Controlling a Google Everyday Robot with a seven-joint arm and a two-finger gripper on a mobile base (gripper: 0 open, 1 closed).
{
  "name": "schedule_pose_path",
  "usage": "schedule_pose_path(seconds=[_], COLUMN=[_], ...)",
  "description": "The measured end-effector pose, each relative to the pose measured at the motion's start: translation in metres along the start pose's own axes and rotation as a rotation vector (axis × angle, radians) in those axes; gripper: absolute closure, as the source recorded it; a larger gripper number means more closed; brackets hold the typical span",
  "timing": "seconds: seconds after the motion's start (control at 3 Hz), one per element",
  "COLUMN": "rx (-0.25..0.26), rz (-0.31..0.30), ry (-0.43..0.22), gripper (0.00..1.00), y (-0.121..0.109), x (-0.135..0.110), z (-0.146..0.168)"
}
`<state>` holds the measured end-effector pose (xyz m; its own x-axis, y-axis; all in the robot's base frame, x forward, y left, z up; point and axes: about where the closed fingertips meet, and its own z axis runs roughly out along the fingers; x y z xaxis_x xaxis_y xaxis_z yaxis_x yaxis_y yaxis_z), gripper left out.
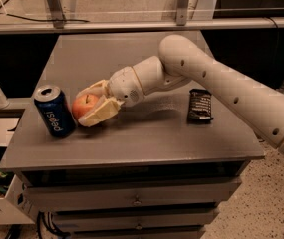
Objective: Move apple near pepsi can
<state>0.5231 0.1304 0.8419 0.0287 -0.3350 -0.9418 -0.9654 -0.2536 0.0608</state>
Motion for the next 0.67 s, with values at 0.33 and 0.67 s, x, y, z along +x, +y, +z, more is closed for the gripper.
schedule_pose_path(seconds=[0.33,0.67], rx=[0.000,0.000], rz=[0.000,0.000], ry=[0.000,0.000], gripper=[0.35,0.12], y=[0.0000,0.0000], x=[-0.0003,-0.0003], z=[-0.0001,-0.0002])
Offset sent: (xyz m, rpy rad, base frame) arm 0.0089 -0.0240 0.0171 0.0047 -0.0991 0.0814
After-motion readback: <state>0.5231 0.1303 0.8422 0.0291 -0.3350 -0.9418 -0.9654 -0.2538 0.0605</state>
